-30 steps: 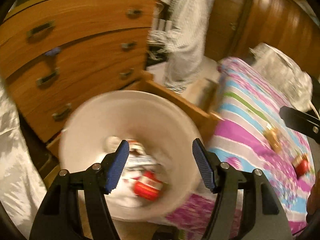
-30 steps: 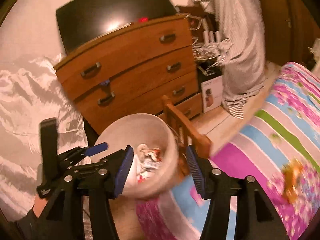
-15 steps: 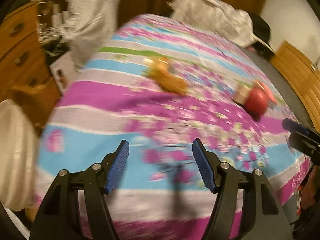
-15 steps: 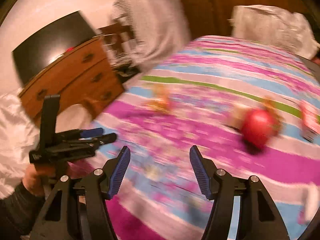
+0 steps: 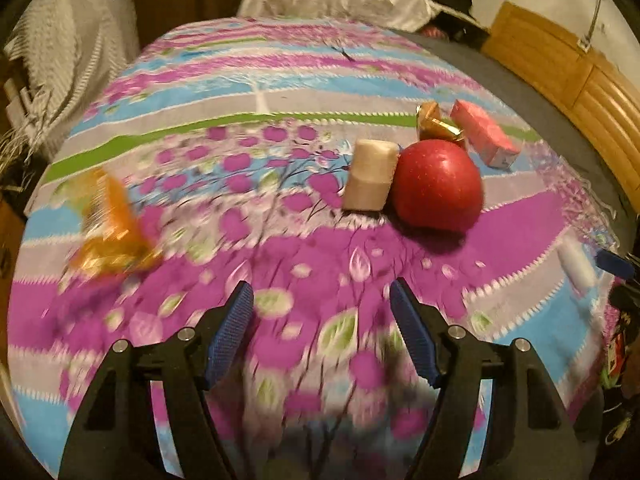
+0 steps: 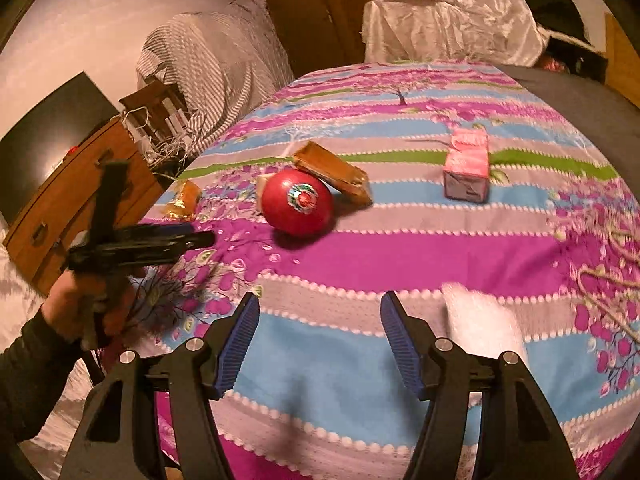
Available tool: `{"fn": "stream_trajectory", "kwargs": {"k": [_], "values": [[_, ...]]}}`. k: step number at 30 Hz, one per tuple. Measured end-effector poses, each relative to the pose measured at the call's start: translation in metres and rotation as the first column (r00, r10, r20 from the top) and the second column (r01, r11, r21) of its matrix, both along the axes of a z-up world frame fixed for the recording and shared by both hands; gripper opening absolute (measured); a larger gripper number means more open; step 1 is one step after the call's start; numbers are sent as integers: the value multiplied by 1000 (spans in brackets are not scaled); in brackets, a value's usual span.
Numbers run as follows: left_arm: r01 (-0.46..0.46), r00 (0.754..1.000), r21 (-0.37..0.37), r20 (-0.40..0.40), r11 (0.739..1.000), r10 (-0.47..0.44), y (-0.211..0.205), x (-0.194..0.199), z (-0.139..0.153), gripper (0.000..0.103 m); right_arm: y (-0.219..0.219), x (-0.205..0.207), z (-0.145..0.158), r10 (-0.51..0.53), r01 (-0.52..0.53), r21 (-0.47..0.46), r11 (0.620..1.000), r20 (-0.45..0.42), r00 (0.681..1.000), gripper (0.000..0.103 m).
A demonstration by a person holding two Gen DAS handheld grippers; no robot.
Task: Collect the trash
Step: 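Move both open tools back over the remaining items on the bed, then grasp the beige sponge with left tool while right tool grasps gold-foil box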
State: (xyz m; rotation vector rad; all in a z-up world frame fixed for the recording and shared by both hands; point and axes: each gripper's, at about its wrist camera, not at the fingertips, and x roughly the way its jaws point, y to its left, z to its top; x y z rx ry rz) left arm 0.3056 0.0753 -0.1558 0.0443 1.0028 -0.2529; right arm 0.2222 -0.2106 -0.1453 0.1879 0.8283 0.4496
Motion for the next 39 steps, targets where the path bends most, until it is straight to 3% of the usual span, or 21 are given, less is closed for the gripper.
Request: {"fn": "stream_trajectory", "kwargs": {"k": [3, 6, 10, 12, 13, 15, 26, 31, 35, 39], "values": [[30, 999, 21, -27, 999, -30, -10, 25, -12, 68, 6, 4, -1, -11, 11, 18, 1000, -3, 1000, 65], [69, 998, 61, -8, 996, -68, -18, 40, -17, 68, 6, 7, -1, -10, 10, 25, 1000, 2, 1000, 65], [63, 998, 61, 4, 996, -64, -14, 61, -16, 68, 8, 13, 1, -1, 1, 26, 1000, 8, 1000, 65], [-18, 999, 67, 31, 998, 16, -2, 76, -14, 68, 10, 15, 1, 0, 0, 19, 1000, 15, 1000, 66], [-108, 994, 62, 41, 992, 105, 11, 84, -14, 68, 10, 16, 1, -1, 1, 17, 1000, 20, 1000, 66], [-191, 981, 7, 39, 981, 191, 29, 90, -14, 68, 10, 19, 0, -1, 0, 30, 1000, 23, 1000, 66], [-3, 993, -33, 120, 999, 7, 14, 99, 4, 68, -1, 25, 0, 6, -8, 68, 998, 27, 1000, 70], [96, 982, 41, 160, 995, -101, -8, 102, 8, 70, -15, 18, 12, 17, -18, 20, 1000, 55, 998, 73], [106, 981, 58, 158, 993, -114, -15, 113, 3, 71, -38, 11, 25, 1, 3, -36, 999, 96, 995, 75], [111, 983, 48, 144, 993, -117, -16, 121, -6, 71, -85, 3, 37, -92, 96, -22, 995, 120, 988, 76]]}}
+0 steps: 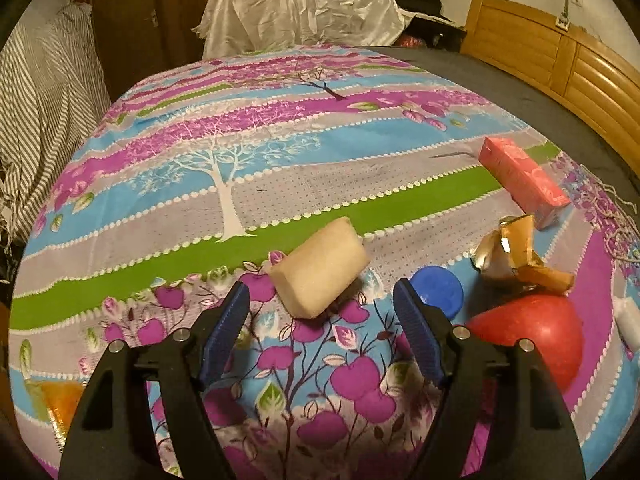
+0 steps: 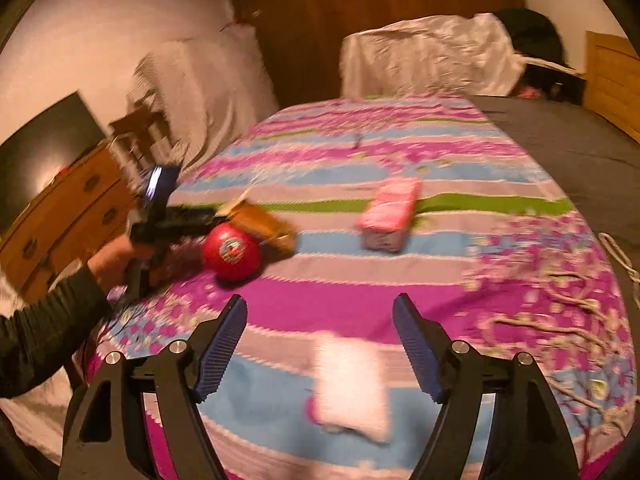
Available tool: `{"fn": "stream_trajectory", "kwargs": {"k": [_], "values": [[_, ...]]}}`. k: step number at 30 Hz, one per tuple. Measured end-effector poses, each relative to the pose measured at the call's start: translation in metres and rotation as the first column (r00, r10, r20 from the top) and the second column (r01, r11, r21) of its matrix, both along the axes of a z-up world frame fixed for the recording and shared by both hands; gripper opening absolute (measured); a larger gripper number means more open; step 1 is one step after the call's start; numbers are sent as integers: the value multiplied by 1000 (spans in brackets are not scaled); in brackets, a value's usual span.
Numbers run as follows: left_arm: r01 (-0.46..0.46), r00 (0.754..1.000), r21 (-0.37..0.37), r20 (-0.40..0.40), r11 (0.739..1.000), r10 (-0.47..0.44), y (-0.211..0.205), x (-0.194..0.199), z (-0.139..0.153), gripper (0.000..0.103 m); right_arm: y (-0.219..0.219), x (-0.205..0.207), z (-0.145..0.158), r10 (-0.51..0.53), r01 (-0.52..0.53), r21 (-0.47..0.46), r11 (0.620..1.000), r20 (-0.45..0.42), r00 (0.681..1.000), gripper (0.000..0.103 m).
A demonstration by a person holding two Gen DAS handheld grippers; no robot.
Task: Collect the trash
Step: 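Grasp the beige sponge with left tool while right tool grasps gold-foil box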
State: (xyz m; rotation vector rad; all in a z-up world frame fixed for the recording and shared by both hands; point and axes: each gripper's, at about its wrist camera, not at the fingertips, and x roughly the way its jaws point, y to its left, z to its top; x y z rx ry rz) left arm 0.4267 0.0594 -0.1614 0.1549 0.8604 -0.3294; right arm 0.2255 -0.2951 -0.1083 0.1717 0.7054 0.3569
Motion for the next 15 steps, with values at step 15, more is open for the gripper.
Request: {"fn": "stream_trajectory", "kwargs": {"k": [15], "values": [[32, 999, 19, 21, 999, -32, 0, -2, 0, 71, 42, 51, -13, 212, -214, -92, 972, -30, 977, 76]]}}
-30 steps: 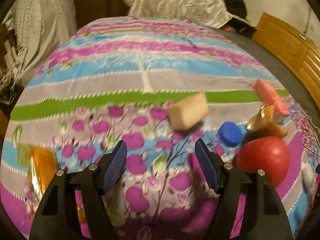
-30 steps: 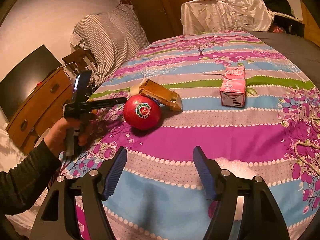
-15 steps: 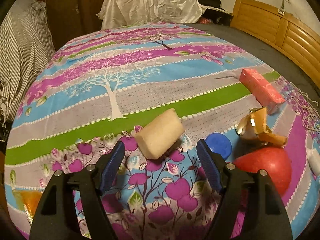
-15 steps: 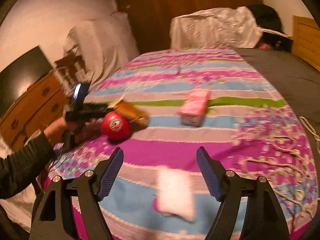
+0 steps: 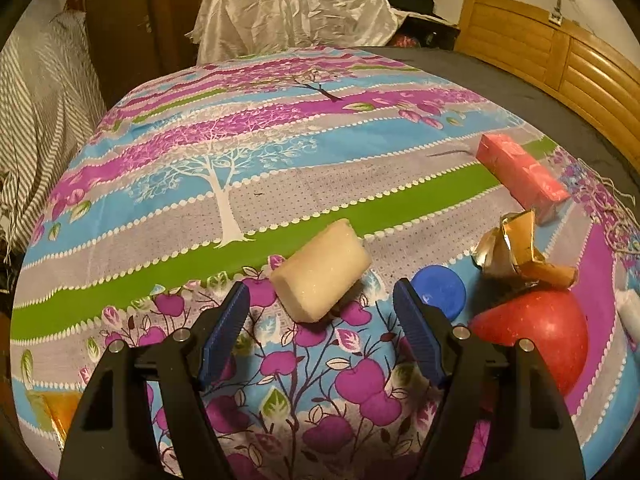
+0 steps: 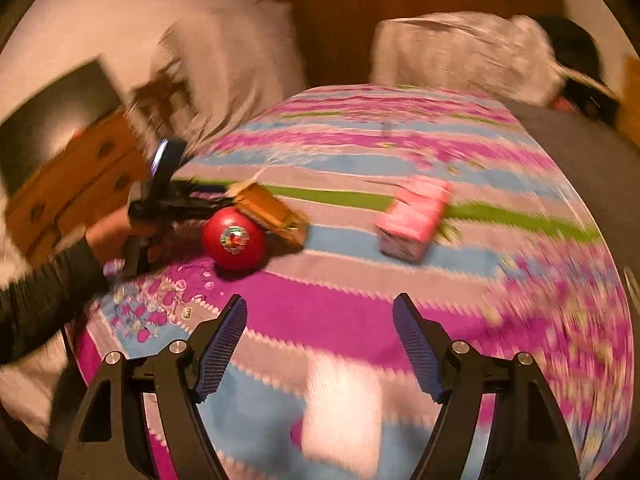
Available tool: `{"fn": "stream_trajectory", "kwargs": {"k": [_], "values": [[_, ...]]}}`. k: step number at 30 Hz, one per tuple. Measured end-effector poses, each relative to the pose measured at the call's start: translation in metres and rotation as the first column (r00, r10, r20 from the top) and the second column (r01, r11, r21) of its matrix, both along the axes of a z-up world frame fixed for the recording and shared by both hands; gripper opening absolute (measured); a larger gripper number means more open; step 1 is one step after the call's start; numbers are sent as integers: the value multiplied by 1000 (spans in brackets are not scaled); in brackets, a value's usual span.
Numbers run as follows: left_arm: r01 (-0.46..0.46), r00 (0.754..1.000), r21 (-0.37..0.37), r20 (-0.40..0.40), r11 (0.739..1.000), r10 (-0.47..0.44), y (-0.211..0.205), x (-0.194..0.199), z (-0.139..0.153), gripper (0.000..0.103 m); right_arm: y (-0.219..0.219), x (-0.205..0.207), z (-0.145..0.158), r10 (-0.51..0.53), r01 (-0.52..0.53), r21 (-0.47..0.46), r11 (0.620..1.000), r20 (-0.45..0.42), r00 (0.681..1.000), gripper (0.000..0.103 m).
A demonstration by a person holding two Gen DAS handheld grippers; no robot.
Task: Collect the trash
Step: 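Grasp the beige sponge with left tool while right tool grasps gold-foil box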
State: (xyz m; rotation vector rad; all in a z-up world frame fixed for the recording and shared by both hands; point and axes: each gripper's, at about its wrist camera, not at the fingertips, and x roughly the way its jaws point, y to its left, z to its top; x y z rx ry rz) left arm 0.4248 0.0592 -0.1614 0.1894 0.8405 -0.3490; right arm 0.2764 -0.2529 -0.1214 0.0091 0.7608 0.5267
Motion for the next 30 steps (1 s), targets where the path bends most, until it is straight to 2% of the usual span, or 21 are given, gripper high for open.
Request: {"fn": "stream_trajectory", "kwargs": {"k": [2, 3, 5, 7, 9, 13, 15, 20, 21, 23, 25, 27, 30], "values": [[2, 1000, -5, -1, 1000, -2, -1, 2, 0, 71, 25, 20, -4, 114, -113, -68, 991, 3, 993, 76], [1, 1000, -7, -3, 1000, -2, -1, 4, 0, 71, 42, 33, -7, 189, -187, -133, 973, 3, 982, 75], [5, 1000, -14, -9, 1000, -5, -2, 6, 0, 71, 72, 59, -13, 350, -344, -235, 909, -14, 937, 73], [13, 1000, -14, -14, 1000, -13, -1, 7, -1, 71, 91, 81, -16, 439, -431, -296, 853, -42, 898, 73], [23, 999, -17, -28, 1000, -23, 0, 8, -2, 71, 106, 105, -19, 530, -523, -355, 775, -84, 844, 73], [41, 998, -20, -48, 999, -41, 0, 12, -4, 71, 118, 147, -20, 635, -629, -392, 672, -133, 761, 73], [53, 997, -24, -57, 998, -54, 0, 15, -5, 71, 124, 161, -23, 679, -685, -374, 625, -173, 714, 73], [70, 993, -59, -96, 996, -75, 3, 21, -11, 71, 137, 179, -44, 742, -765, -366, 530, -238, 627, 73], [72, 992, -67, -101, 995, -79, 3, 21, -11, 67, 140, 179, -50, 749, -781, -359, 511, -259, 609, 72], [76, 991, -70, -109, 995, -83, 1, 22, -13, 61, 144, 181, -58, 762, -798, -352, 490, -270, 588, 71], [75, 990, -78, -111, 994, -83, 1, 22, -13, 52, 145, 186, -61, 768, -801, -337, 495, -261, 585, 69], [69, 990, -94, -114, 993, -79, 3, 22, -12, 42, 143, 191, -60, 768, -797, -315, 516, -241, 593, 58], [59, 991, -112, -112, 992, -71, 5, 21, -12, 39, 144, 190, -58, 764, -787, -300, 539, -220, 607, 44]]}}
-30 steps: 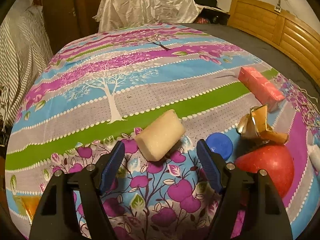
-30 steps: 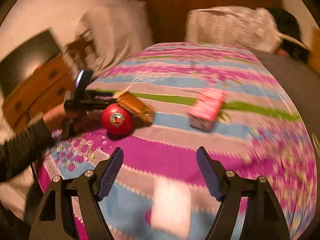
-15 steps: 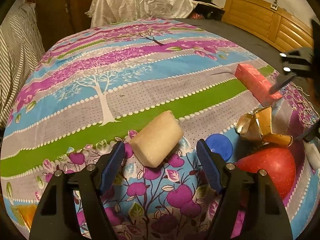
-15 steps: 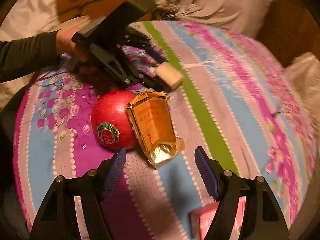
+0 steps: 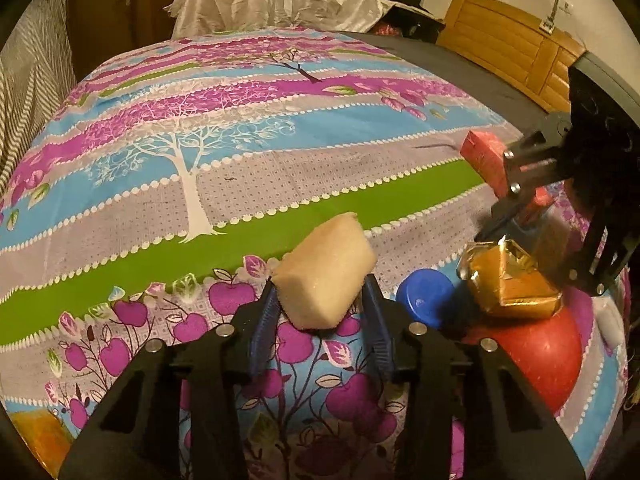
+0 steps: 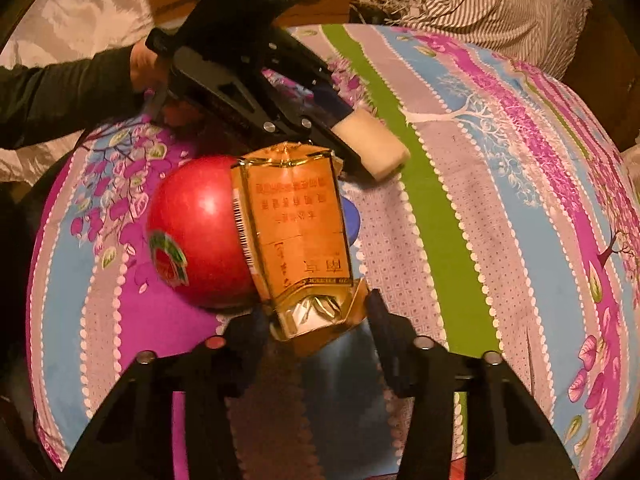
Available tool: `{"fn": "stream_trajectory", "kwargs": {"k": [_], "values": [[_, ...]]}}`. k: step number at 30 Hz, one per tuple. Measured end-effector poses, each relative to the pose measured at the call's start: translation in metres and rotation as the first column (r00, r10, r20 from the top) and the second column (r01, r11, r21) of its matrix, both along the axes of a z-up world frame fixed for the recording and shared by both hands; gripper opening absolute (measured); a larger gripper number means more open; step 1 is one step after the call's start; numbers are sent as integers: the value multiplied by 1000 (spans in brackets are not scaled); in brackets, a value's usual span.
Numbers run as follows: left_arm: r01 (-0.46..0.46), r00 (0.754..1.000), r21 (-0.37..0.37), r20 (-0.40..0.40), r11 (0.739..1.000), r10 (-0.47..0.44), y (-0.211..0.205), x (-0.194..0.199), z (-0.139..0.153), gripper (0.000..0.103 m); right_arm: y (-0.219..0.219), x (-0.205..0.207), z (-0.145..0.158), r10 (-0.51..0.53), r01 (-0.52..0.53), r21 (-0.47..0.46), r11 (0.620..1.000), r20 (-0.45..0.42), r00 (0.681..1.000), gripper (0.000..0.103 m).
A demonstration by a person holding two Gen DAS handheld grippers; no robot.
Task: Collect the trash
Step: 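Grasp the beige sponge with left tool while right tool grasps gold-foil box, then carry the beige sponge and gold-foil box with both tools to the bucket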
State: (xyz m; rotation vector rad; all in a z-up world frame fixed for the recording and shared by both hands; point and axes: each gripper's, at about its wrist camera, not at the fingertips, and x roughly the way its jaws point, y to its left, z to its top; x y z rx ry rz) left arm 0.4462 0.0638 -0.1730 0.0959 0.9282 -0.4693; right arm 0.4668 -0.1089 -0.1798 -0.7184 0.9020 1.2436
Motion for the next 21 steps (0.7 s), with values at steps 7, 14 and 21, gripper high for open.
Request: {"fn": "stream_trajectory", "kwargs": {"k": [7, 14, 21], "values": [[-28, 998, 7, 64, 1000, 27, -7, -12, 9, 31, -23, -19, 30, -230, 212, 184, 960, 77, 970, 40], [-163, 972, -38, 162, 986, 167, 3, -46, 37, 29, -46, -71, 66, -590, 532, 382, 756, 47, 806, 41], [-323, 893, -81, 305, 943, 332, 8, -123, 90, 29, -46, -149, 85, -810, 688, 514, 512, 22, 587, 41]]}}
